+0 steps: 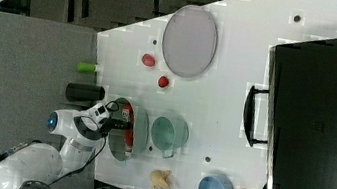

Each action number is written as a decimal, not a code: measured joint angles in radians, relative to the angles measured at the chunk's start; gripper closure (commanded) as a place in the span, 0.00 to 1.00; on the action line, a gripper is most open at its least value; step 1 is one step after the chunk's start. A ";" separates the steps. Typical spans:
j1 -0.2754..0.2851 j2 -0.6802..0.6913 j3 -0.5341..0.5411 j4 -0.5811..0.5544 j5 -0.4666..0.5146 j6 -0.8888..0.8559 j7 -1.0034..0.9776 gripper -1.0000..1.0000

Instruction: Pick ketchup from strainer and place it on the table

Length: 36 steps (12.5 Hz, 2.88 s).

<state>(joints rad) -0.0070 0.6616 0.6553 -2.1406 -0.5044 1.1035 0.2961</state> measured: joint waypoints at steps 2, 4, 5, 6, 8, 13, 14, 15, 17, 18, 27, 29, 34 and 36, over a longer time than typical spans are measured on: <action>0.008 -0.031 0.009 -0.010 0.011 -0.053 0.004 0.42; 0.009 -0.099 0.020 -0.021 0.057 -0.148 0.006 0.42; 0.007 -0.148 0.024 -0.029 0.113 -0.182 0.006 0.42; 0.002 -0.199 0.035 -0.023 0.185 -0.217 0.006 0.42; -0.015 -0.306 0.073 0.018 0.287 -0.305 0.006 0.42; -0.058 -0.433 0.092 0.283 0.386 -0.638 -0.048 0.42; -0.067 -0.432 0.077 0.337 0.386 -0.690 -0.082 0.42; -0.076 -0.427 0.052 0.381 0.394 -0.723 -0.126 0.42; -0.113 -0.429 -0.011 0.408 0.399 -0.735 -0.237 0.42; -0.139 -0.426 -0.043 0.405 0.399 -0.742 -0.304 0.42; -0.304 -0.384 -0.471 0.284 0.398 -0.599 -0.741 0.42; -0.316 -0.389 -0.504 0.207 0.392 -0.490 -0.747 0.42; -0.295 -0.386 -0.493 -0.043 0.398 -0.288 -0.748 0.42; -0.283 -0.373 -0.468 -0.113 0.393 -0.265 -0.750 0.42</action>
<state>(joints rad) -0.2898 0.2883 0.1871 -2.2539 -0.1113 0.8384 -0.4541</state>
